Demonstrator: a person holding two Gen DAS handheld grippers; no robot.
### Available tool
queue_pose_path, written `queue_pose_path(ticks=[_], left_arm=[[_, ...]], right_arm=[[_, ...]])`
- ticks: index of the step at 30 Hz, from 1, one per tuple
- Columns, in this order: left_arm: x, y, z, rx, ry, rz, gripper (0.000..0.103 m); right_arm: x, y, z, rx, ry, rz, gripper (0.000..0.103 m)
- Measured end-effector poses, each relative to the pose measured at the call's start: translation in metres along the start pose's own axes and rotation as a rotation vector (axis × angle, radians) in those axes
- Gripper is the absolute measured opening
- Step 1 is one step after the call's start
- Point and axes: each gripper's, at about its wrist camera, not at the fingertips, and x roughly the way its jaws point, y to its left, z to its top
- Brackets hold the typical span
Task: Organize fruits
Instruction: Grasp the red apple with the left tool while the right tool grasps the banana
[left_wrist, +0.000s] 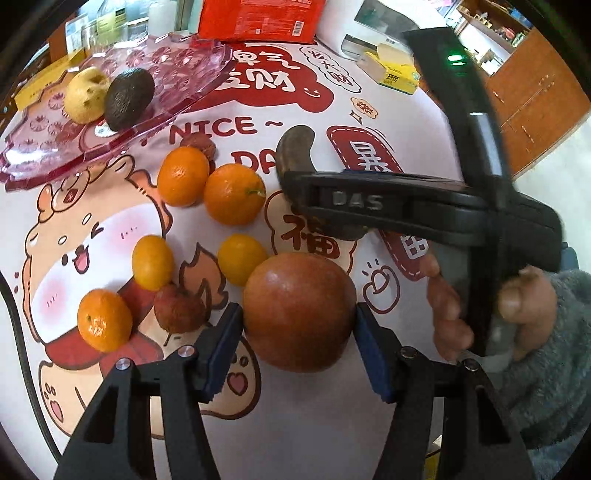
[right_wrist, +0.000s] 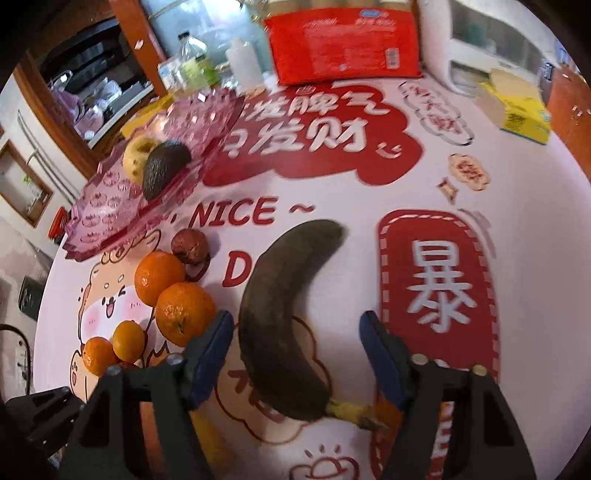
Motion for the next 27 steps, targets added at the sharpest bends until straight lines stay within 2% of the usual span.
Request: queue_pose_path(ticks=[1, 9, 10, 12, 13, 16, 21, 27], left_arm=[[0.000, 0.000, 0.000, -0.001, -0.001, 0.000, 0.059], [0.005, -0.008, 0.002, 0.022, -0.016, 0.023, 0.061], [0.007, -0.009, 0.003, 0.020, -0.014, 0.020, 0.061], [0.012, -0.010, 0.006, 0.012, -0.010, 0.013, 0.061], [0.013, -0.012, 0.008, 0.011, -0.011, 0.014, 0.061], [0.017, -0.016, 0.010, 0.023, -0.017, 0.017, 0.061], [0.027, -0.015, 0.012, -0.001, -0.003, -0.024, 0.060], [0.033, -0.014, 0.020, -0.028, -0.039, -0.024, 0.059]], right_arm=[[0.006, 0.002, 0.000, -0.004, 0.023, 0.009, 0.057], [0.012, 0.019, 0.001, -0.088, 0.010, -0.075, 0.052], [0.011, 0.019, 0.002, -0.090, 0.009, -0.067, 0.049], [0.010, 0.021, 0.002, -0.089, 0.014, -0.022, 0.034], [0.010, 0.021, 0.002, -0.085, 0.016, -0.021, 0.033], [0.009, 0.022, 0.001, -0.083, 0.013, -0.027, 0.032], [0.005, 0.014, -0.003, -0.064, 0.018, -0.017, 0.032], [-0.003, 0.002, -0.009, -0.023, 0.015, -0.014, 0.032]])
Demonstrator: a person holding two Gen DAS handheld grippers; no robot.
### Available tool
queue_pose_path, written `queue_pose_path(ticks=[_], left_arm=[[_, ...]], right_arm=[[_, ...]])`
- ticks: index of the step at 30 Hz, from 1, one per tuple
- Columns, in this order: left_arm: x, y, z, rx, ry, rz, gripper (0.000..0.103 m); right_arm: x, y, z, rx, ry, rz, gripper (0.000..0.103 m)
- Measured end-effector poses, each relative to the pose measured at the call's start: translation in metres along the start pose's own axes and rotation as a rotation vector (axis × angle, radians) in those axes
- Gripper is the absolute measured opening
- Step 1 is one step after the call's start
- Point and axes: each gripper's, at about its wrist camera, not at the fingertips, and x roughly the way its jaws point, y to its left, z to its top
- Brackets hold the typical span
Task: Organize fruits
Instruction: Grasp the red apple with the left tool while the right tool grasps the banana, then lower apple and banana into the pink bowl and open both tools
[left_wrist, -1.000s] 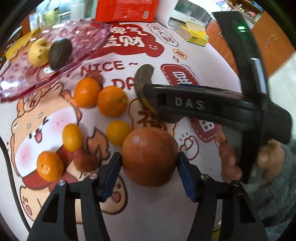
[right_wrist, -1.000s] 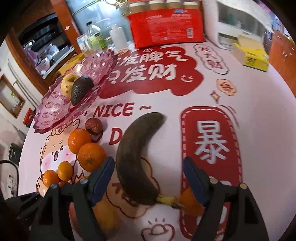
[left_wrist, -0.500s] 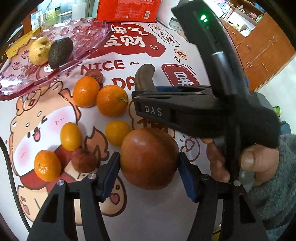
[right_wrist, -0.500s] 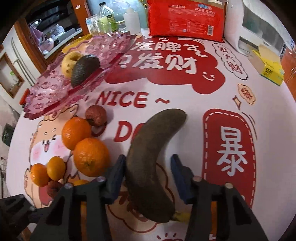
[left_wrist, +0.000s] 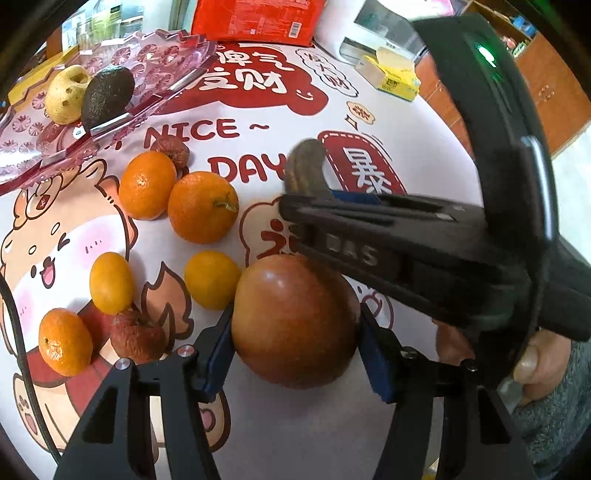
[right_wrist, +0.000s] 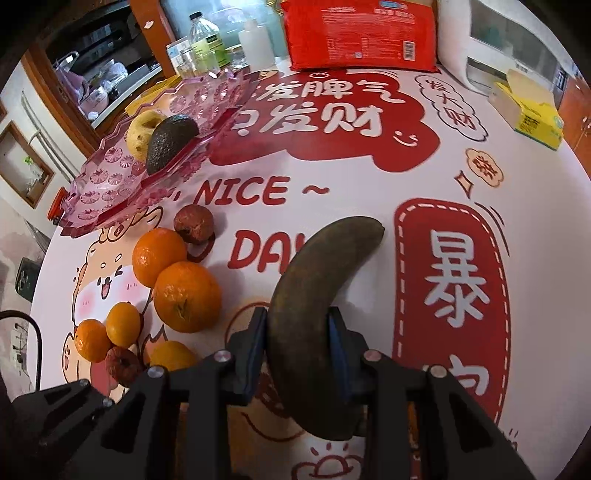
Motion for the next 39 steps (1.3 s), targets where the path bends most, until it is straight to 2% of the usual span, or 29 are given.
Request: queue_pose_path(ticks=[9, 11, 21, 25, 30, 35, 39], left_arm=[[-0.016, 0.012, -0.005, -0.037, 0.028, -0.003, 0.059], [-0.029, 0.012, -0.004, -0.028, 0.019, 0.029, 0.059], [-0.122, 0.031, 0.023, -0.088, -0.117, 0.163, 0.059], [-0.164, 0.045, 0.042, -0.093, -0.181, 0.219, 0.059], [-0.213, 0.067, 0.074, -0.031, -0.276, 0.309, 0.059], [-0.232, 0.096, 0.109, -0.020, -0.299, 0.347, 0.059], [-0.228, 0.121, 0.130, -0.022, -0.298, 0.353, 0.059]], right_arm=[[-0.019, -0.016, -0.007, 0.044, -0.006, 0.023, 0.032], [-0.026, -0.017, -0.008, 0.040, -0.014, 0.039, 0.032], [-0.066, 0.007, 0.007, -0.020, -0.076, 0.141, 0.031], [-0.083, 0.027, 0.022, -0.066, -0.103, 0.171, 0.031], [-0.110, 0.055, 0.051, -0.098, -0.163, 0.189, 0.031], [-0.135, 0.077, 0.096, -0.070, -0.233, 0.184, 0.032], [-0.143, 0.094, 0.127, -0.052, -0.280, 0.150, 0.032]])
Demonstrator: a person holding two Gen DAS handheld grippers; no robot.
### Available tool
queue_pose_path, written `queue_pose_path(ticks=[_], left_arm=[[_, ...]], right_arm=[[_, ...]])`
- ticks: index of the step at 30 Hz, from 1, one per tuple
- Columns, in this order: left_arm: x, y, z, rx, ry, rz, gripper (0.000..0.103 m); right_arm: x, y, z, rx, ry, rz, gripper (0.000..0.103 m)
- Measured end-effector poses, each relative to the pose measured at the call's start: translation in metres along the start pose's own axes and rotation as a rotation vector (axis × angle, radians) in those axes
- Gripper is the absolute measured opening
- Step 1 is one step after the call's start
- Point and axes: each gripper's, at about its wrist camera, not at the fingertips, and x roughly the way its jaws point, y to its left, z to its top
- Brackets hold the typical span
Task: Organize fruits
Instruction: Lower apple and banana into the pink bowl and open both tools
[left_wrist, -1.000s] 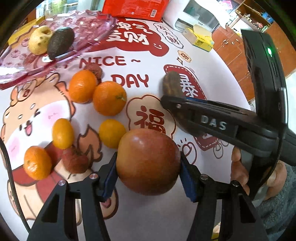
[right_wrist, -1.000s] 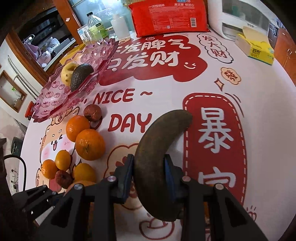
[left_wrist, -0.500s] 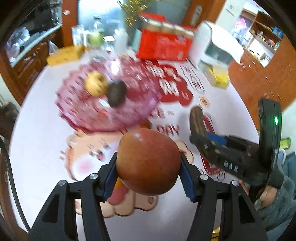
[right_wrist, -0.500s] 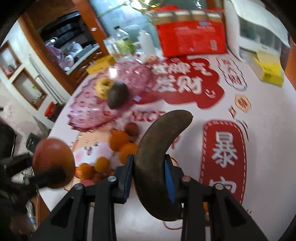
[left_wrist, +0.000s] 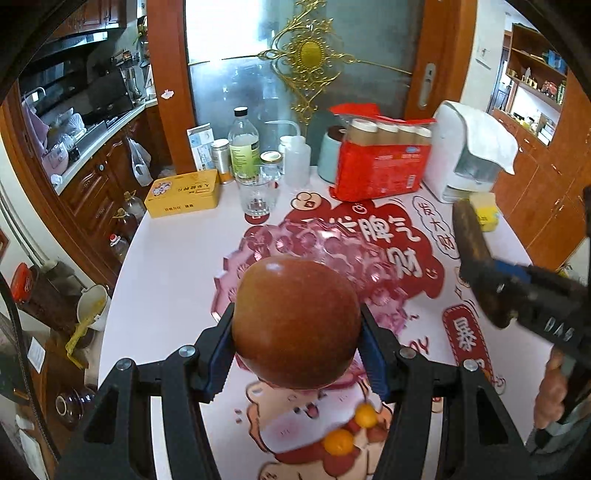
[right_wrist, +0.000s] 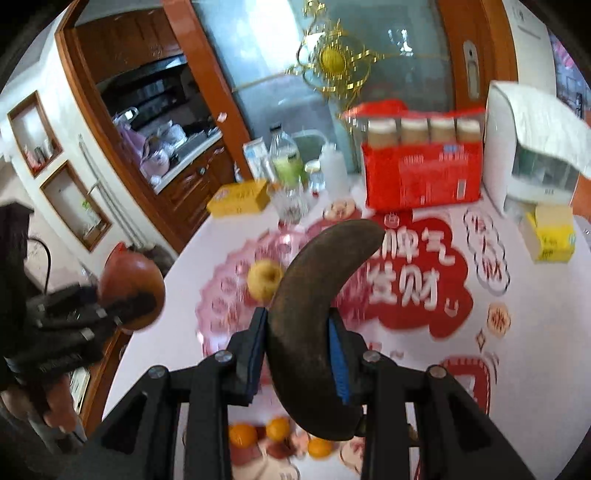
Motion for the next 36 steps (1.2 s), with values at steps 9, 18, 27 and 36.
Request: queue_pose_path(ticks=[9, 18, 27, 36], left_arm=[[0.087, 0.025, -0.004, -0.032, 0.100, -0.011, 0.059], [0.159, 0.028, -0.019, -0.006, 0.202, -0.050, 0.059], [0.194, 0.024, -0.029, 0.000, 0.268, -0.090, 0.059], [0.188, 0.034, -0.037, -0.038, 0.250, -0.071, 0.076]], right_arm=[[0.090, 0.015, 0.016, 0.060, 0.112, -0.112, 0.032], [0.175, 0.017, -0.021, -0.005, 0.319, -0.309, 0.032], [0.204, 0.024, -0.027, -0.085, 0.360, -0.377, 0.033], [0.192, 0.018, -0.022, -0.054, 0.287, -0.347, 0.049]])
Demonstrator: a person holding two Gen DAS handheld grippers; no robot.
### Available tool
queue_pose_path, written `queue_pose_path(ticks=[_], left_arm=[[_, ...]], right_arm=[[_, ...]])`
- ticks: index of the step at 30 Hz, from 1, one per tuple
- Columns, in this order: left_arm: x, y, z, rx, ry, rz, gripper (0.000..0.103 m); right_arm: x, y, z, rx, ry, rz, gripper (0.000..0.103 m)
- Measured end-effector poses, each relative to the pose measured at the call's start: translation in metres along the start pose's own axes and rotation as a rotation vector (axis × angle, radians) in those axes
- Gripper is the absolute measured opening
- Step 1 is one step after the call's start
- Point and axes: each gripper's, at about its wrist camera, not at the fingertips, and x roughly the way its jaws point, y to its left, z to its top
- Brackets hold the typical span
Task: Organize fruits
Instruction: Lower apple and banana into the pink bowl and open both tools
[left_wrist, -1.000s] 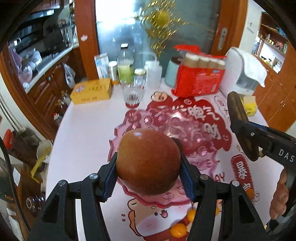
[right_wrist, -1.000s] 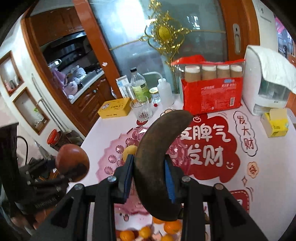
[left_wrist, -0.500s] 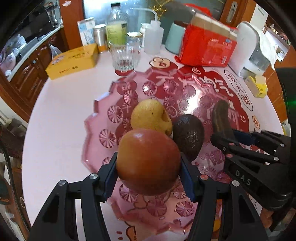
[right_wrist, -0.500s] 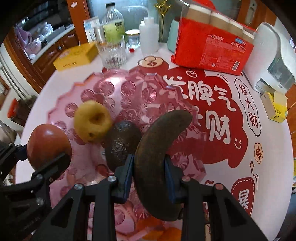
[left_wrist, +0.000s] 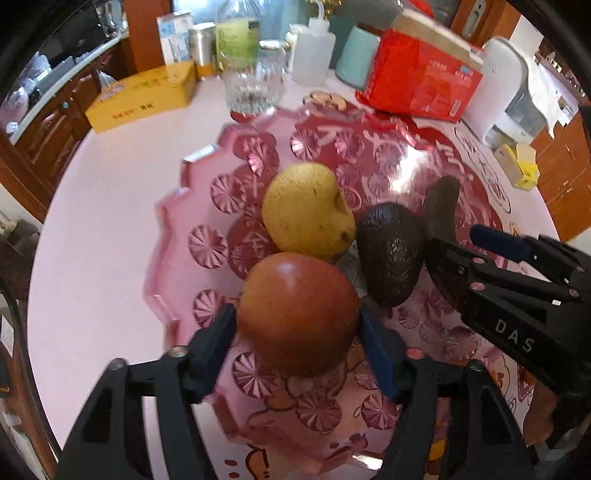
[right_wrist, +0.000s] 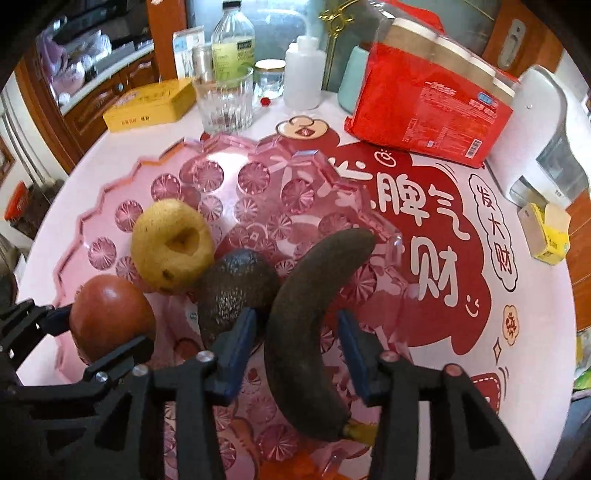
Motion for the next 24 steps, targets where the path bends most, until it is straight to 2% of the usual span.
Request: queue_pose_path(ticks=[2, 5, 10, 24], left_arm=[[-0.011, 0.002, -0.001, -0.011, -0.031, 0.008, 0.084], [-0.025, 0.004, -0.002, -0.022, -0.057, 0.015, 0.087], [-0.043, 0.006, -0.006, -0.023, -0.076, 0.032, 0.088], [-0.122, 0.003, -0.027, -0.004, -0.205, 0.054, 0.088]], right_arm=[[-0.004, -0.005, -0.001, 0.021, -0.010, 0.022, 0.049], [-0.015, -0.013, -0.005, 0.061, -0.036, 0.057, 0.049], [-0.034, -0.019, -0.014, 0.100, -0.065, 0.078, 0.049], [-0.090, -0.015, -0.039, 0.119, -0.138, 0.097, 0.049]])
